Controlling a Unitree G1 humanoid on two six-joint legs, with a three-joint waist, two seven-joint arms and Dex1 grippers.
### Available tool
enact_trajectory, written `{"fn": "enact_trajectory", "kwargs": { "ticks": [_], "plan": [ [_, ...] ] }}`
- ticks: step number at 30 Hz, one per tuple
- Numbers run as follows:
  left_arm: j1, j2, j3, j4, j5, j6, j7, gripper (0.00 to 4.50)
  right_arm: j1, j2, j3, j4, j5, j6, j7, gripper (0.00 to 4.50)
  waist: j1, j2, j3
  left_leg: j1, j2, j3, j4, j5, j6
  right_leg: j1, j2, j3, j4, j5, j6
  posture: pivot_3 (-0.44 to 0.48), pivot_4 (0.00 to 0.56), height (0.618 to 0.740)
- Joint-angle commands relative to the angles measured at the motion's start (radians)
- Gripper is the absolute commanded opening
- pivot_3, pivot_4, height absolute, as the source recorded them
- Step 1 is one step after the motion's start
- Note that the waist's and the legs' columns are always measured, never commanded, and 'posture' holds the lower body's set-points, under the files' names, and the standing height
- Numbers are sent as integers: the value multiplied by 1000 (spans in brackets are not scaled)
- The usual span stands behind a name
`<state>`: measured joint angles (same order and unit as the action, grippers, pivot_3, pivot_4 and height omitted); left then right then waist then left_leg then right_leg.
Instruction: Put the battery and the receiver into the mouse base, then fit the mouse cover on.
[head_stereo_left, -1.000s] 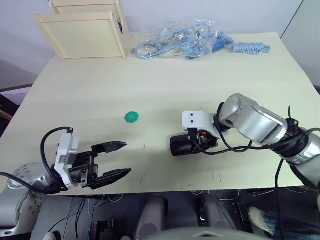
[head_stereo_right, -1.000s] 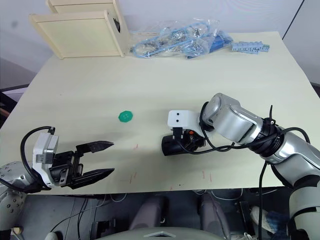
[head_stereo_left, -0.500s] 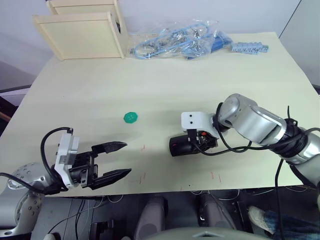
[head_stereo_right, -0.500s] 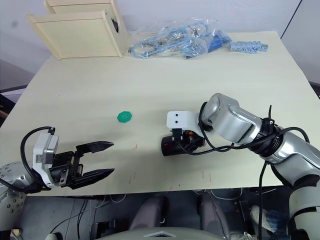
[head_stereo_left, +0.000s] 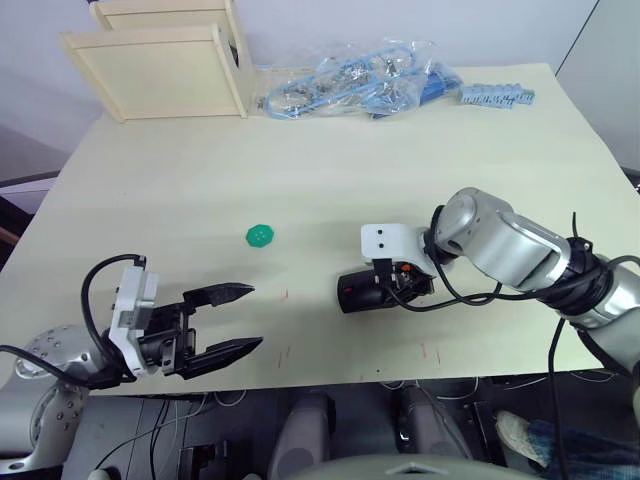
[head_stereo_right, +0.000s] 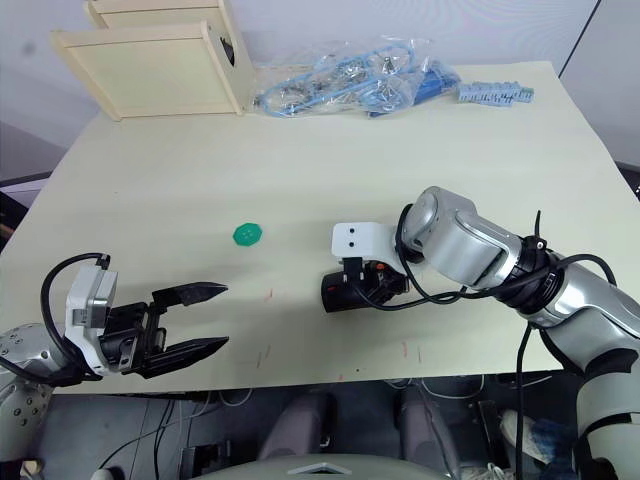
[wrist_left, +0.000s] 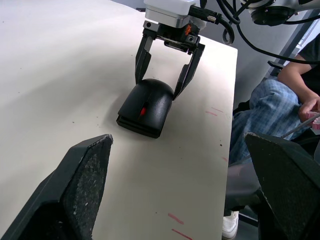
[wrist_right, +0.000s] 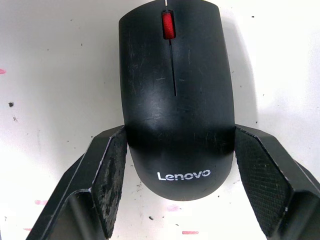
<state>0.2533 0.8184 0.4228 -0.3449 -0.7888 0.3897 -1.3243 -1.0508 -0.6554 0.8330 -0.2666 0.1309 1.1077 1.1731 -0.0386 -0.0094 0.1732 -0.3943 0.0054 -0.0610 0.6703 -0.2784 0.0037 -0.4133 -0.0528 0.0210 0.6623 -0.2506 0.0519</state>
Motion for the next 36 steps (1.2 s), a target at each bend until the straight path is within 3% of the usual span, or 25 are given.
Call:
{"fn": "enact_trajectory", "kwargs": {
  "ticks": [1,36],
  "plan": [
    [4,-3,12,-35,-16,-9,-4,4500,-25,9,-13,-8,9,-1,12,3312,0,0,0,0,0,0,0,0,0,0,0,0,0,0,0,0,150,740],
    [-7,-4,6,-31,-13,-8,-1,4500,-27,25,-31,-8,23,-4,5,3312,-2,0,0,0,0,0,0,0,0,0,0,0,0,0,0,0,150,740]
  ]
}}
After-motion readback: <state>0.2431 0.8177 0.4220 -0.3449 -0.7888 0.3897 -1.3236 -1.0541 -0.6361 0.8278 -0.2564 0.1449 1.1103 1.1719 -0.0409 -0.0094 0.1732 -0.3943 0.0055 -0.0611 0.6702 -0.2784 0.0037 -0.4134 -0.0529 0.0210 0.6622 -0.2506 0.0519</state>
